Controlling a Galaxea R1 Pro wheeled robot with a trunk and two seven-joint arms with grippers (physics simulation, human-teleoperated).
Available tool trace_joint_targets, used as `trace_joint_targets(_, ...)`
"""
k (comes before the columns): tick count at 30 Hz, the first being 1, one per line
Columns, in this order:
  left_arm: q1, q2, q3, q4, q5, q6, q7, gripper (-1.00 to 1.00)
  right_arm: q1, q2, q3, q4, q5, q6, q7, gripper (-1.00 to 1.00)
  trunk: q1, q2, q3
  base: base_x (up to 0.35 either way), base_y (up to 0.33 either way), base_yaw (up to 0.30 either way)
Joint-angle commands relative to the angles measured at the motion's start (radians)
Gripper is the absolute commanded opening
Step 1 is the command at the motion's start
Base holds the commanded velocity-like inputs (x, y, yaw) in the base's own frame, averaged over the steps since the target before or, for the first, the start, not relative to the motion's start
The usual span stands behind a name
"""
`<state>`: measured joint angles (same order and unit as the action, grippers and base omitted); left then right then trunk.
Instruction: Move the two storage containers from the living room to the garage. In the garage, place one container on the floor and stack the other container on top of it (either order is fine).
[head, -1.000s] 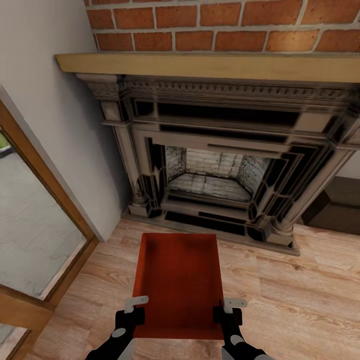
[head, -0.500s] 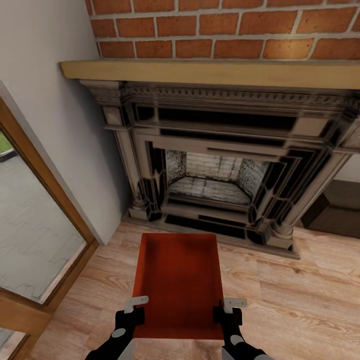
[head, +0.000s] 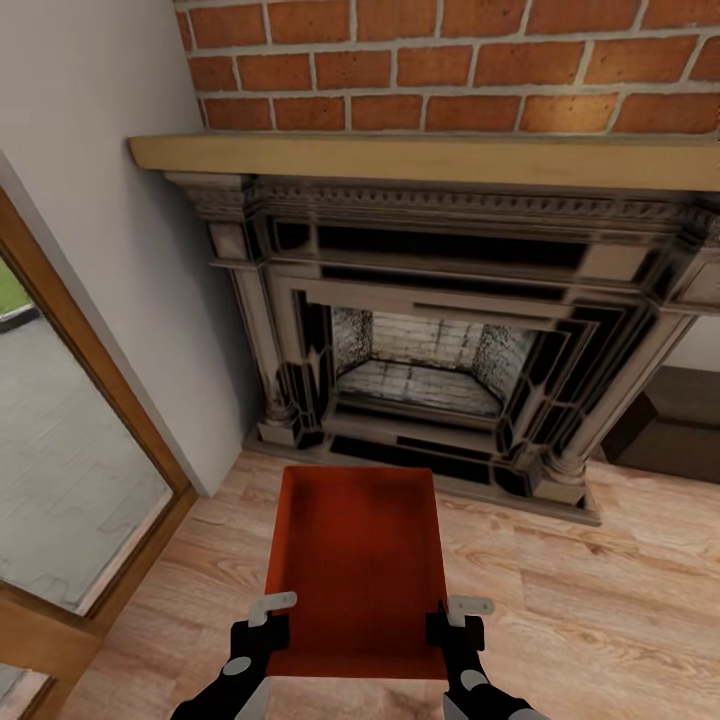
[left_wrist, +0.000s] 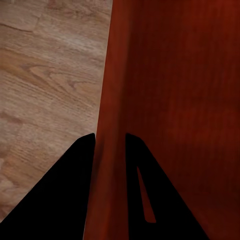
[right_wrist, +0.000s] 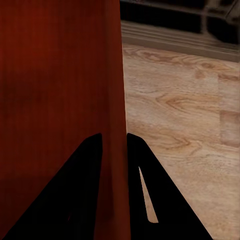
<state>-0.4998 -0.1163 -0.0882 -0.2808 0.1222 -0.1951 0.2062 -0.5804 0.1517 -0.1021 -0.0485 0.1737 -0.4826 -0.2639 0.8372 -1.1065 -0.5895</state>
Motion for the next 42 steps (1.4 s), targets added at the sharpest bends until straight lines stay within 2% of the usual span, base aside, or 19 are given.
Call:
trace_joint_targets(1, 0.0, -0.002, -0.018, 0.005, 0.022, 0.04, 0.007, -1.0, -0.001, 0.0, 0.053, -0.002, 0.0, -0.01, -0.034, -1.0, 0.0, 0.0, 0.001, 0.0, 0.0, 0.0)
trace_joint_targets(42, 0.0, -0.002, -0.021, 0.003, 0.02, 0.04, 0.005, -1.0, -0.001, 0.0, 0.053, -0.002, 0.001, -0.011, -0.034, -1.0, 0.0, 0.0, 0.066, 0.0, 0.0, 0.0)
